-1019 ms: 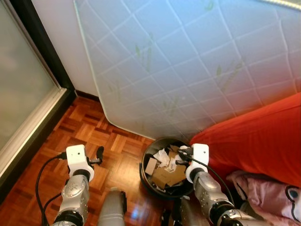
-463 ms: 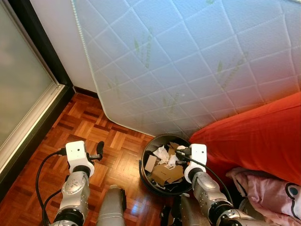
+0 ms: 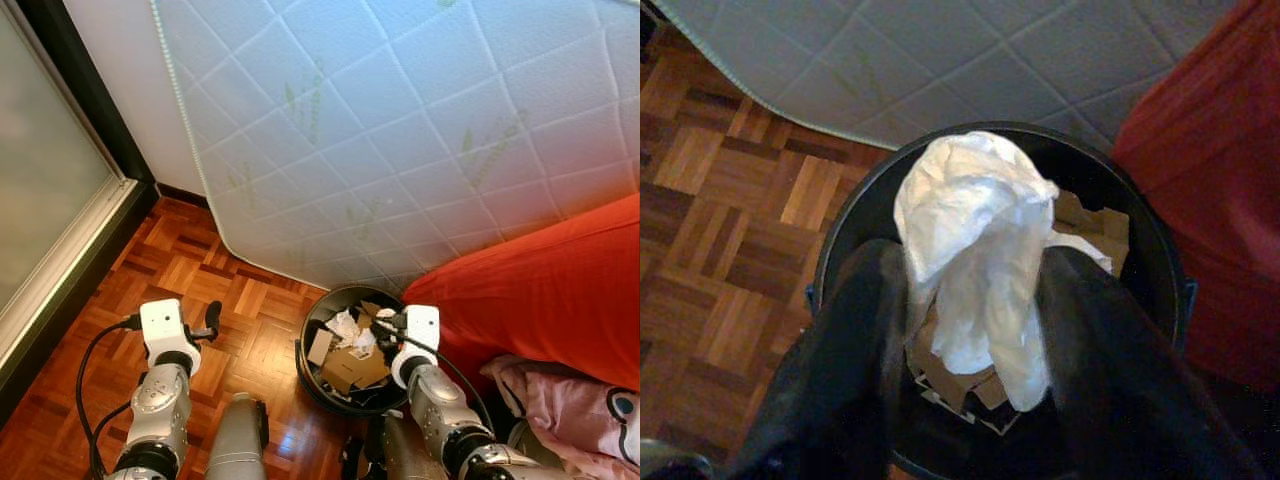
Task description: Clean up the room
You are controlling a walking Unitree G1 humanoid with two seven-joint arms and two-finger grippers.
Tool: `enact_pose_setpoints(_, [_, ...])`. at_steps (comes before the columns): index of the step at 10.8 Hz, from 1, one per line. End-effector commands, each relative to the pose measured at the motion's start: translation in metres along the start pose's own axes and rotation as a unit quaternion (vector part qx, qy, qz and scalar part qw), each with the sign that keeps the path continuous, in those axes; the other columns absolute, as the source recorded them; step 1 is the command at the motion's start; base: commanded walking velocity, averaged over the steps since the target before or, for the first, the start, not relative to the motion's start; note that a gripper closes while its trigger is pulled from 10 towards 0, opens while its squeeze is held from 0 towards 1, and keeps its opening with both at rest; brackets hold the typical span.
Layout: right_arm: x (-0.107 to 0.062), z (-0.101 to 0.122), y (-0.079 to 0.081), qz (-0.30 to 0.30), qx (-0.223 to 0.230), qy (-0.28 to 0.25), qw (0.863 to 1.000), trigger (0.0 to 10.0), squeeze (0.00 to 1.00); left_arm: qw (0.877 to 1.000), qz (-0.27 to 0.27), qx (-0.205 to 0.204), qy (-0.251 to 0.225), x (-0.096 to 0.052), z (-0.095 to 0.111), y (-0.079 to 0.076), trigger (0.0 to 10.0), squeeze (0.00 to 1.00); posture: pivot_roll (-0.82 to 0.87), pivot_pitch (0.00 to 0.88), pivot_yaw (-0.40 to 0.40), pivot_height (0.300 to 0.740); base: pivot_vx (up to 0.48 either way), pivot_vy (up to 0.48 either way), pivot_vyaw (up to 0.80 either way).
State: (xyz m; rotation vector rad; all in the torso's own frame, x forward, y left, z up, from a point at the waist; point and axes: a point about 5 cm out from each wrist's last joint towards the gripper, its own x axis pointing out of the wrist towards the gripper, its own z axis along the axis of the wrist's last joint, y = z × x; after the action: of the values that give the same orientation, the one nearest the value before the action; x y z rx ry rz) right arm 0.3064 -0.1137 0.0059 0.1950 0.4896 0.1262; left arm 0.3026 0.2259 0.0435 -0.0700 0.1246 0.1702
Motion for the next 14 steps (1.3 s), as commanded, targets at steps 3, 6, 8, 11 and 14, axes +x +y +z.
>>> enact_pose_setpoints(3, [-0.0014,-0.0084,0.0037,0.011,-0.011,0.018,1.0,10.0,1.0,1.0,0.001,-0.002,0.015,-0.0044,-0.0075,0.0,10.0,0.0,0.31,0.312,-0.098,0.651,0.0,0.0,0.0])
enact_pose_setpoints(6, [-0.001,-0.008,0.0046,0.01,-0.05,0.022,0.998,10.0,0.0,1.0,0.0,0.0,0.014,-0.0031,-0.006,-0.0001,10.0,0.0,0.32,0.31,-0.096,0.651,0.0,0.0,0.0])
enact_pose_setpoints(8, [-0.0013,-0.0105,0.0054,0.011,-0.061,0.032,0.998,10.0,0.0,1.0,-0.007,0.008,0.013,-0.0021,-0.0046,-0.0027,10.0,0.0,0.32,0.309,-0.093,0.651,0.0,0.0,0.0])
enact_pose_setpoints(11, [-0.0005,-0.0074,0.0074,0.013,-0.101,0.023,0.995,10.0,0.0,1.0,-0.014,0.018,0.01,0.0,-0.0022,-0.0058,10.0,0.0,0.32,0.301,-0.093,0.651,0.0,0.0,0.0])
enact_pose_setpoints(14, [0.0015,-0.0028,0.0081,0.01,-0.026,0.02,0.999,10.0,0.0,1.0,-0.017,0.018,0.011,0.0004,-0.0025,-0.0072,10.0,0.0,0.32,0.291,-0.095,0.651,0.0,0.0,0.0])
